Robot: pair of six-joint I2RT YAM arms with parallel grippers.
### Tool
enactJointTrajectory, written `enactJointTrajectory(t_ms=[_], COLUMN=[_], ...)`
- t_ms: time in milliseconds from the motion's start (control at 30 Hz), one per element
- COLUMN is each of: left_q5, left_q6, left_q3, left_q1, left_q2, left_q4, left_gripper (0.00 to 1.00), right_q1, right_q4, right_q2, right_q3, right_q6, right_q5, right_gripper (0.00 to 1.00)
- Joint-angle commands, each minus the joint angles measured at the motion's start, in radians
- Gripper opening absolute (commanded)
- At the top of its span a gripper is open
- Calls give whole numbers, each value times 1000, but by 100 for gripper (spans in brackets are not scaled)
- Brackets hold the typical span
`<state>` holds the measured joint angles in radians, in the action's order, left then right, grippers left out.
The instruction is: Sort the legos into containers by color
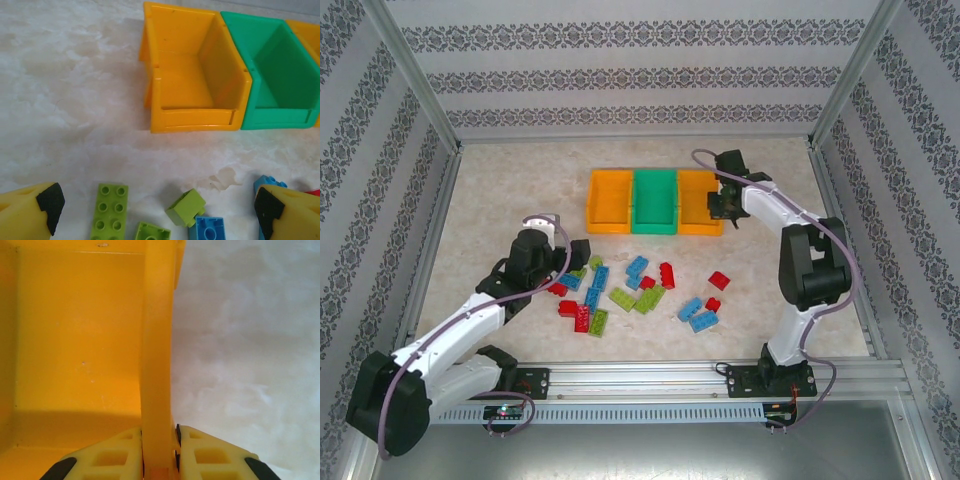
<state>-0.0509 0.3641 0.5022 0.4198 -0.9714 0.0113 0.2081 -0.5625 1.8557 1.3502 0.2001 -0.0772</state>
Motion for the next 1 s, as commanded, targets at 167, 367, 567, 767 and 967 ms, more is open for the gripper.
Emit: enactJointTrajectory(t_ms=[167, 367, 567, 767, 967], left_q5=[-47, -65, -101, -139, -207], left_q6=[7, -3, -2, 10, 73], left_q3=[-97, -153, -201, -202, -182], left_q1=[12, 13, 11, 11, 11], left_q2=[213, 343, 422, 425, 394], left_q4=[-70, -105, -98, -108, -140], left_gripper=[99, 99, 99, 99, 99], right_q1=[12, -19, -36, -39, 8], right_q4=[-4, 21, 32, 36, 27], right_q2=[50, 27, 8, -29, -206], right_q3=[38, 0, -18, -41, -116], right_q6=[-116, -170, -211, -204, -107], right_q5=[2, 33, 78, 35, -46], right_gripper=[21, 19, 20, 72, 76])
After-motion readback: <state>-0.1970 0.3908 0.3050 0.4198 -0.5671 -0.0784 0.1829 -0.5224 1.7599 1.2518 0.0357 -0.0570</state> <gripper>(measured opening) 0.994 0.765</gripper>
